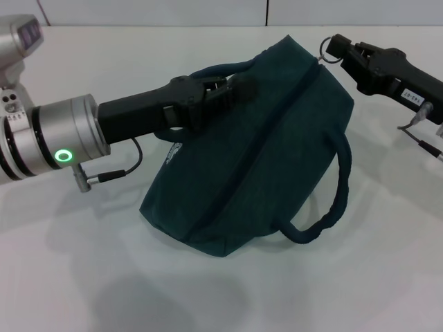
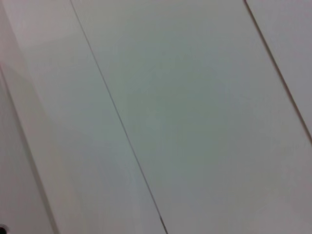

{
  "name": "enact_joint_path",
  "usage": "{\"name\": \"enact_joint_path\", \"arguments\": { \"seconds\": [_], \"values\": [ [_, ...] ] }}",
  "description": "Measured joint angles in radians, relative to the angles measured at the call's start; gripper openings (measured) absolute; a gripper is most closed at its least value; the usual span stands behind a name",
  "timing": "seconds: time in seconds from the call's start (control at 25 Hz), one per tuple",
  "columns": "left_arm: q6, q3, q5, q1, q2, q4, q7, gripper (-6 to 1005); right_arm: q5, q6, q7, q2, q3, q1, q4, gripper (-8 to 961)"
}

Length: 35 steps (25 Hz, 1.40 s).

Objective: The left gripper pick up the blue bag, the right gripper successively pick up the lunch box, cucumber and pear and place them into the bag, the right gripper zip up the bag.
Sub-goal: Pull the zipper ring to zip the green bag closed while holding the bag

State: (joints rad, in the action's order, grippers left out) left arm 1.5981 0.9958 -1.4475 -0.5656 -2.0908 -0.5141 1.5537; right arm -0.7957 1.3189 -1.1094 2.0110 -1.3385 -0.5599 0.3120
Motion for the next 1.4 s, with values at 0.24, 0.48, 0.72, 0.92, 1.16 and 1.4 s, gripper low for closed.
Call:
{"name": "enact_joint_path", "arguments": {
  "seconds": [0.24, 0.48, 0.72, 0.92, 1.16, 1.4],
  "values": [
    [0.015, 0.0, 0.001, 0.002, 0.0, 0.001, -0.019, 55, 0.0, -0.014, 0.0, 0.001, 0.0, 0.0, -0.009, 60],
    [0.016, -0.002, 0.008, 0.003, 0.0, 0.002, -0.025, 55, -0.006, -0.028, -0.001, 0.002, -0.004, -0.002, -0.013, 61],
    [0.024, -0.002, 0.017, 0.003, 0.0, 0.002, -0.029, 55, -0.008, -0.036, -0.001, 0.003, -0.006, -0.001, -0.013, 61],
    [0.024, -0.002, 0.021, 0.003, 0.0, 0.002, -0.029, 55, -0.009, -0.055, -0.001, 0.004, -0.008, -0.002, -0.013, 62],
    [0.026, -0.002, 0.022, 0.003, 0.0, 0.003, -0.029, 55, -0.012, -0.076, -0.001, 0.006, -0.009, -0.008, -0.023, 63],
    [0.025, -0.006, 0.022, 0.003, 0.0, 0.003, -0.029, 55, -0.012, -0.082, -0.001, 0.009, -0.023, -0.011, -0.027, 64]
  ]
}}
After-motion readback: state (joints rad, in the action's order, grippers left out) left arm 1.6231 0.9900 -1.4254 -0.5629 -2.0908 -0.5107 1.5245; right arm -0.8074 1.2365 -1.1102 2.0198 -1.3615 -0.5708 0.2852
